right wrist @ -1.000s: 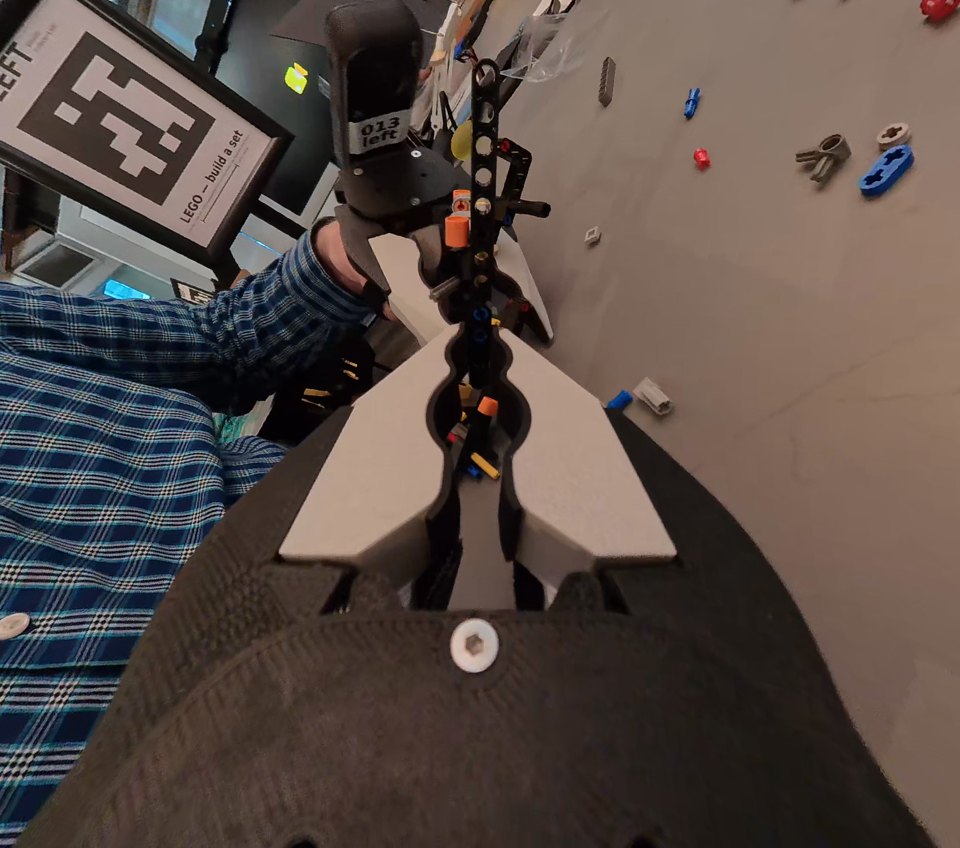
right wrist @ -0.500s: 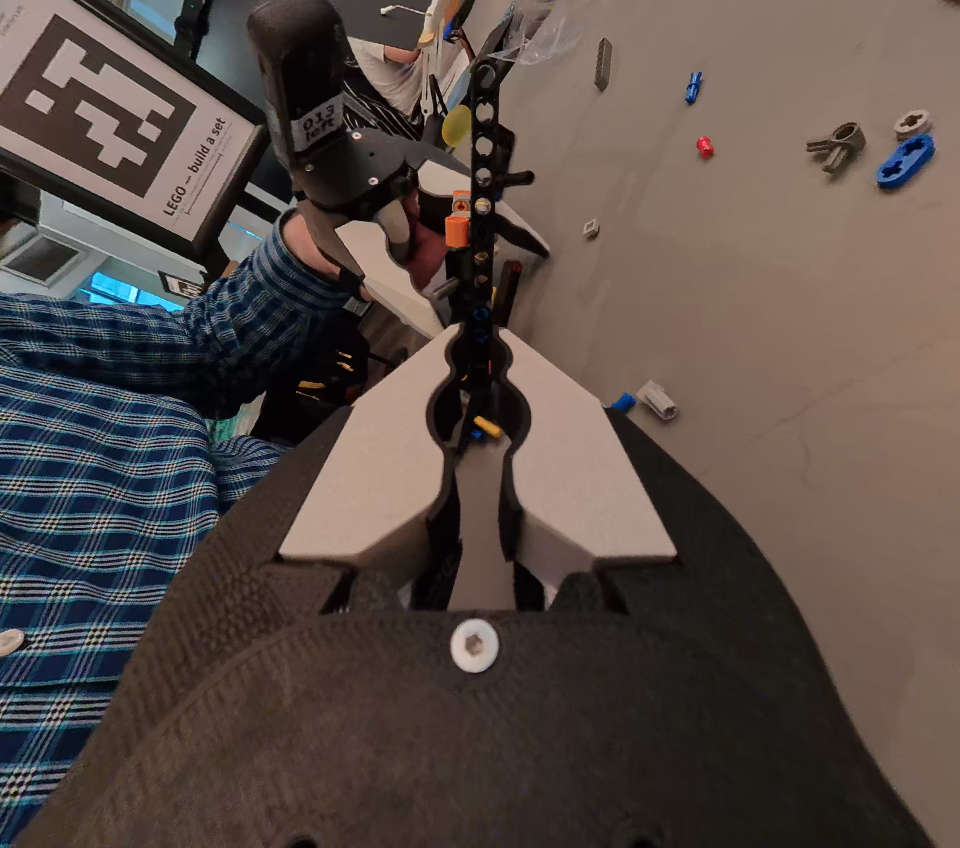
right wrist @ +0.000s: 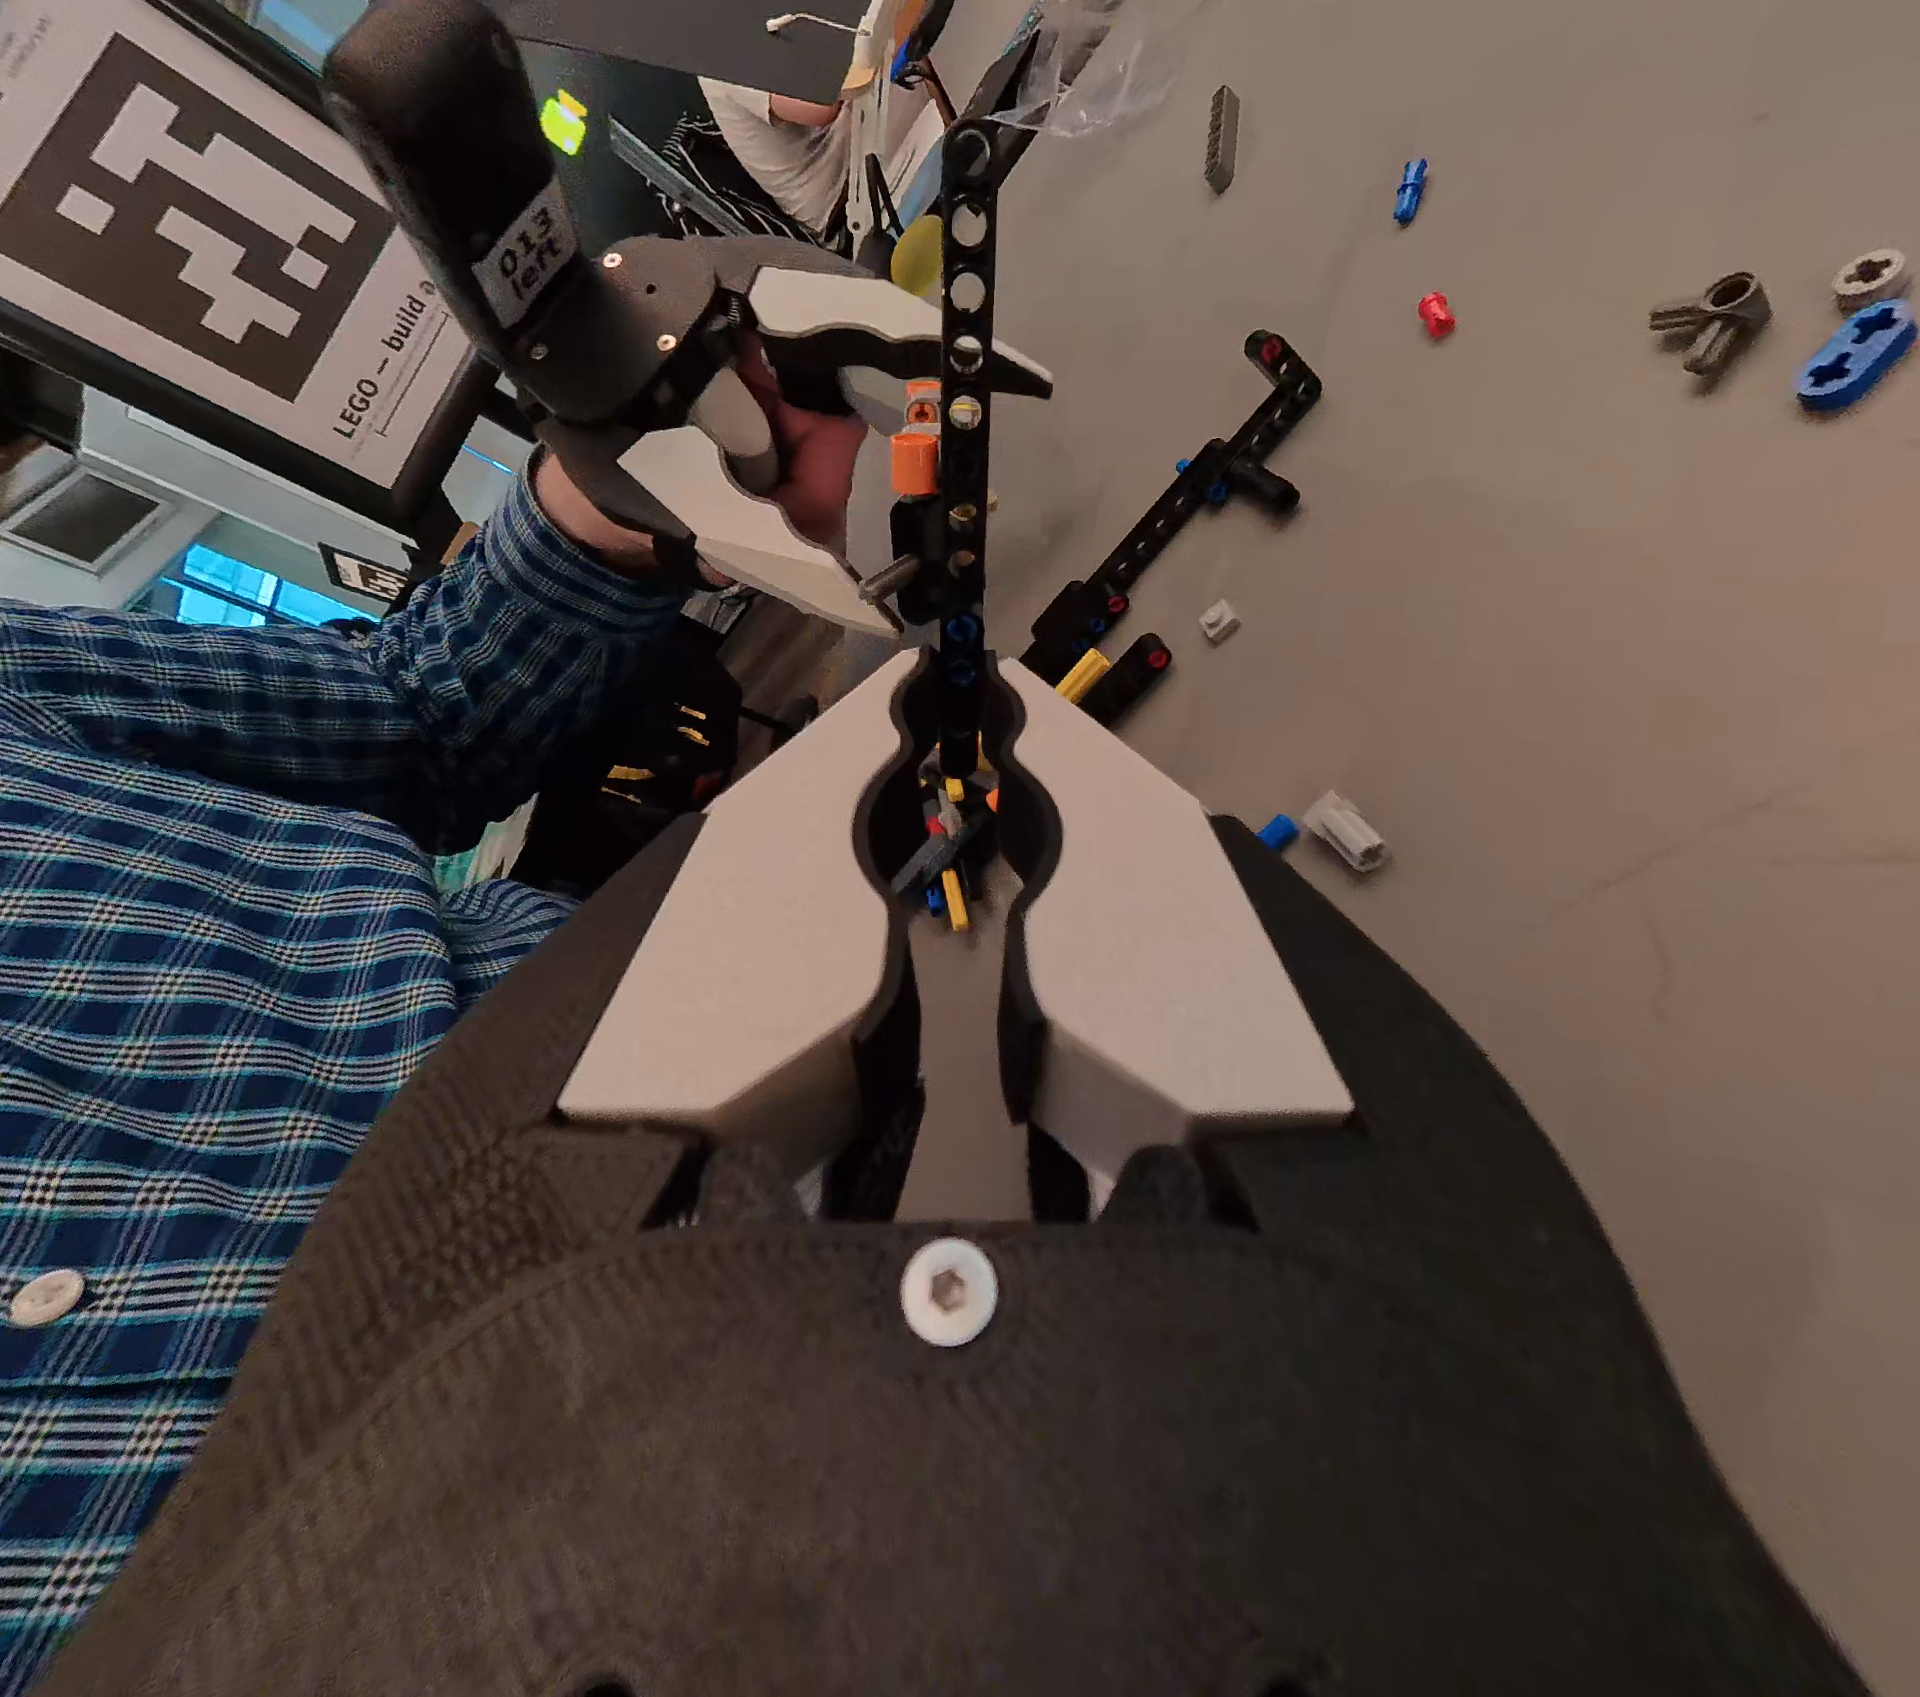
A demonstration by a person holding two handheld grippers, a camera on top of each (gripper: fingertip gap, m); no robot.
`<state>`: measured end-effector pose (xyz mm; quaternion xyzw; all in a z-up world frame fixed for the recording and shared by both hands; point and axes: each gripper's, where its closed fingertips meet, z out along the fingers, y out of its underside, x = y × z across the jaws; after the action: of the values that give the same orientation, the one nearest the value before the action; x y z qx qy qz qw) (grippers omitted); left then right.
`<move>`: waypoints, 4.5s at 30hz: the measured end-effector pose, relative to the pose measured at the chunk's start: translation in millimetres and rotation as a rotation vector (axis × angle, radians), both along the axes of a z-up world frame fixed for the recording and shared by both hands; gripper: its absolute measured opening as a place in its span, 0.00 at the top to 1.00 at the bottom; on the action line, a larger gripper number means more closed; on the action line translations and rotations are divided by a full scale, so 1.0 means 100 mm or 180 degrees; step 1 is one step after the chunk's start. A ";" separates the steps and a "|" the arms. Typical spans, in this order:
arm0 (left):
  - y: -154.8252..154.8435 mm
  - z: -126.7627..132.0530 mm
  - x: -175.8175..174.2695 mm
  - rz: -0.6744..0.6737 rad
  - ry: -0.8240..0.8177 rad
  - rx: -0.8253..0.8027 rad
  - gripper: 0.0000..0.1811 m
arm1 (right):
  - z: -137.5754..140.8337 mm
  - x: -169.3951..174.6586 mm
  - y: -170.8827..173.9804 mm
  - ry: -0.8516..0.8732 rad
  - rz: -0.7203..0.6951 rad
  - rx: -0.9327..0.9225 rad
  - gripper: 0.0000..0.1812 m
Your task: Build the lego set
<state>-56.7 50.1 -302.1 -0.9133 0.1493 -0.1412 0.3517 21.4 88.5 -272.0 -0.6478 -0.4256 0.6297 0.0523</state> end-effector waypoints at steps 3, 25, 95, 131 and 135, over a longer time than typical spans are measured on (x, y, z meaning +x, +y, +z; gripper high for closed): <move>0.10 0.14 0.12 -0.0125 0.0121 0.0270 0.58 | 0.02 -0.01 0.00 0.0005 -0.0029 -0.0005 0.97; 0.46 0.46 0.39 -0.0465 0.0009 0.0944 0.69 | 0.07 0.02 0.11 -0.0002 -0.0192 0.0170 0.97; 0.52 1.22 0.57 0.0086 -0.4350 0.1088 0.83 | 0.68 -0.12 0.09 0.0899 -0.0311 -0.0996 0.97; 0.20 0.80 0.71 0.0842 -0.2042 0.1302 0.79 | 0.45 0.06 -0.18 0.0637 -0.0408 -0.1370 0.97; 0.22 0.79 0.65 0.0554 -0.0154 0.1759 0.80 | 0.41 0.04 -0.19 0.0589 -0.0447 -0.1443 0.97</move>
<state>8.2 71.8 -222.9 -0.7886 0.0948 -0.0863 0.6014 25.8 69.1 -231.3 -0.6106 -0.2209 0.7605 -0.0118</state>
